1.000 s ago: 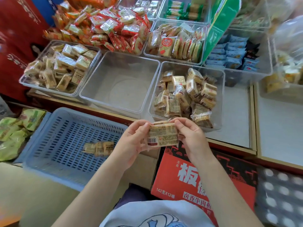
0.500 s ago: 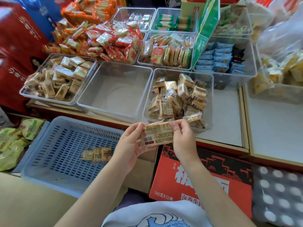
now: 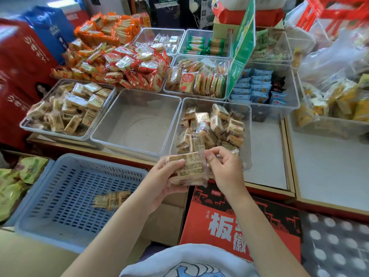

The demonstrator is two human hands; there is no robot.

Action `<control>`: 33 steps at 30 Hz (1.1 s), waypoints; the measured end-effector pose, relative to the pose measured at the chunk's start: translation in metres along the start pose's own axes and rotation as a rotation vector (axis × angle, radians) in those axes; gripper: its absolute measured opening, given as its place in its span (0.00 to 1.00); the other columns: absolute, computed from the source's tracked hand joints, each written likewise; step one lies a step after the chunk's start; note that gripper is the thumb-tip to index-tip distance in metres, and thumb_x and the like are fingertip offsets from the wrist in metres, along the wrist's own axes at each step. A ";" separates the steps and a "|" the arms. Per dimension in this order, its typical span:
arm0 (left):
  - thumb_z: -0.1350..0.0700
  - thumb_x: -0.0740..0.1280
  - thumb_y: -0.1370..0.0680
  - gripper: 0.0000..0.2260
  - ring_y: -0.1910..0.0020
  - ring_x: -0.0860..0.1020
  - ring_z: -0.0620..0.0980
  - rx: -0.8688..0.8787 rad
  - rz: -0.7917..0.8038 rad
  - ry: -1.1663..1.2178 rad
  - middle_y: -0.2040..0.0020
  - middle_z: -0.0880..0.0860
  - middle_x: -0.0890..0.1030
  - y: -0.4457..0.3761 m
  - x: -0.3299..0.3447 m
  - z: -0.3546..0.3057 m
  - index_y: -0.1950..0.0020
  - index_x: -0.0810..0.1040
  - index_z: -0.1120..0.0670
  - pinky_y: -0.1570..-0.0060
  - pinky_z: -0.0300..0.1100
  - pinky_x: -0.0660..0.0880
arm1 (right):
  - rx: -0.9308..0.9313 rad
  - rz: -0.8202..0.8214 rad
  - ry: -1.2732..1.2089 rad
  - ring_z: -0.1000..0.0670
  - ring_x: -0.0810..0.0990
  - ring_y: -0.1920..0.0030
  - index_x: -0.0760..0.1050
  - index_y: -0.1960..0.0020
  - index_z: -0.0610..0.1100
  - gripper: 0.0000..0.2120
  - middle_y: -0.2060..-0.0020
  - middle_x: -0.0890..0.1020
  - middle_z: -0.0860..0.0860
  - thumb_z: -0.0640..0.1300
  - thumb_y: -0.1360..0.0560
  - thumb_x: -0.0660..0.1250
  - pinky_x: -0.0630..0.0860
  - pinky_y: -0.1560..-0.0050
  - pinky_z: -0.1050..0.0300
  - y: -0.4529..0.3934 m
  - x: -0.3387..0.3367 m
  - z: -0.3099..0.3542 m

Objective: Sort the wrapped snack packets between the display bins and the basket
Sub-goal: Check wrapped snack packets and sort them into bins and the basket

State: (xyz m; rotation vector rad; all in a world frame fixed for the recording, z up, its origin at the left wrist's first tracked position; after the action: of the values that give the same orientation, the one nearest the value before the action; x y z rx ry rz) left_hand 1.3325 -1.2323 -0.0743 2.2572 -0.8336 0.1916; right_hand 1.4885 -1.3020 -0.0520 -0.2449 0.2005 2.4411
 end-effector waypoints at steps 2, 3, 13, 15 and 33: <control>0.54 0.69 0.21 0.16 0.51 0.86 0.55 -0.015 -0.062 -0.016 0.48 0.58 0.85 -0.003 -0.010 -0.001 0.37 0.73 0.59 0.61 0.47 0.84 | -0.064 -0.034 0.061 0.55 0.71 0.73 0.78 0.52 0.48 0.06 0.71 0.76 0.54 0.48 0.18 0.66 0.69 0.71 0.59 -0.005 -0.011 0.009; 0.54 0.69 0.20 0.15 0.51 0.86 0.55 -0.017 -0.108 -0.057 0.47 0.58 0.85 -0.004 -0.016 -0.002 0.37 0.73 0.58 0.60 0.47 0.84 | -0.106 -0.021 0.089 0.57 0.71 0.71 0.78 0.51 0.49 0.04 0.69 0.75 0.57 0.48 0.19 0.68 0.68 0.68 0.65 -0.007 -0.011 0.016; 0.40 0.59 0.17 0.21 0.51 0.86 0.57 0.000 -0.136 -0.188 0.50 0.60 0.87 -0.002 -0.012 -0.011 0.40 0.80 0.56 0.57 0.50 0.84 | -0.335 0.322 0.362 0.57 0.76 0.43 0.76 0.34 0.50 0.31 0.44 0.79 0.57 0.60 0.32 0.78 0.70 0.32 0.48 0.012 0.045 0.026; 0.43 0.64 0.21 0.19 0.49 0.86 0.58 0.034 -0.064 -0.241 0.46 0.61 0.86 -0.001 -0.008 -0.014 0.38 0.80 0.54 0.55 0.51 0.84 | -0.248 0.284 0.235 0.58 0.77 0.46 0.74 0.34 0.53 0.29 0.46 0.78 0.57 0.61 0.30 0.77 0.78 0.43 0.56 0.011 0.032 0.023; 0.51 0.82 0.32 0.18 0.48 0.85 0.55 0.128 0.063 -0.452 0.48 0.56 0.86 -0.004 0.010 -0.015 0.45 0.84 0.50 0.45 0.53 0.80 | 0.223 0.441 -0.307 0.43 0.86 0.52 0.73 0.48 0.50 0.13 0.48 0.82 0.40 0.52 0.24 0.75 0.81 0.48 0.47 0.025 0.018 -0.014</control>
State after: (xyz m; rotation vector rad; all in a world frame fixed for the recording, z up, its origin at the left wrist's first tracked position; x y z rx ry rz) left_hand 1.3444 -1.2254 -0.0613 2.4349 -1.1526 -0.2553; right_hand 1.4604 -1.3135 -0.0680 0.3040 0.4231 2.8161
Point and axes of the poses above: each hand's wrist, its own y-axis away from the middle knuckle, its own x-axis out of the palm, z = x × y, the point moved 10 cm from there along -y, towards the middle knuckle
